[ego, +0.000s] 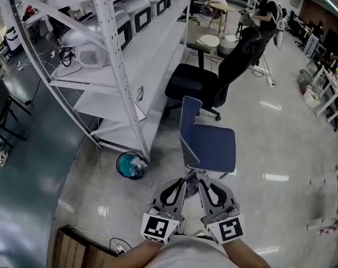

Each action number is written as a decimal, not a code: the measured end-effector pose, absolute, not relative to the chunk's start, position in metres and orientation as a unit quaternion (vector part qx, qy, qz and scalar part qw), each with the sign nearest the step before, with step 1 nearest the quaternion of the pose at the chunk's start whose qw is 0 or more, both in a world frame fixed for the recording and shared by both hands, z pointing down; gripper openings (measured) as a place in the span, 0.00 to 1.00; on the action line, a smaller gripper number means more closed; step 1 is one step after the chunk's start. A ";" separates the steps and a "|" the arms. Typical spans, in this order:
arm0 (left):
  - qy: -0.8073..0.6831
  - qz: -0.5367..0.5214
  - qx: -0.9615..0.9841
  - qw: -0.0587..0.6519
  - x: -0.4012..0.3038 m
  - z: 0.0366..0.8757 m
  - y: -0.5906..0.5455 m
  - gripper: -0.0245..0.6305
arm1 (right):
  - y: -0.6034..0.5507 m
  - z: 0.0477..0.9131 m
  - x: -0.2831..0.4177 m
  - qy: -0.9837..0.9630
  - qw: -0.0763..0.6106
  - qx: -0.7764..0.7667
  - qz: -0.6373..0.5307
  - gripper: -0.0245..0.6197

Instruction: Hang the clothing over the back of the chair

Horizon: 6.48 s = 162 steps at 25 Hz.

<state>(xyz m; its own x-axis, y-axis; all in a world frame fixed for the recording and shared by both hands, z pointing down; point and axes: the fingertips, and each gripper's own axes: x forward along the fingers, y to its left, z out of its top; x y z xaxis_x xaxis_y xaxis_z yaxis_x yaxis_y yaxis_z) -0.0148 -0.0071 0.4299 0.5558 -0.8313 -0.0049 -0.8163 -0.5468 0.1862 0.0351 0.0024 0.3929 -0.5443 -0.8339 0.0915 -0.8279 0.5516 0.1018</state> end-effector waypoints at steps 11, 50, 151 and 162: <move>-0.443 -0.069 0.888 0.103 -0.038 0.430 -0.030 0.07 | -0.013 0.392 -0.007 -0.876 0.092 0.472 -0.021 0.10; -0.553 -0.008 0.829 0.084 0.040 0.432 -0.191 0.07 | -0.201 0.387 0.098 -0.926 0.019 0.378 -0.002 0.10; -0.589 0.049 0.791 0.160 -0.001 0.495 -0.121 0.07 | -0.235 0.463 0.072 -0.928 0.041 0.362 0.075 0.08; -0.529 -0.004 0.833 0.165 -0.055 0.493 -0.088 0.07 | -0.147 0.446 0.032 -0.895 0.092 0.433 0.045 0.08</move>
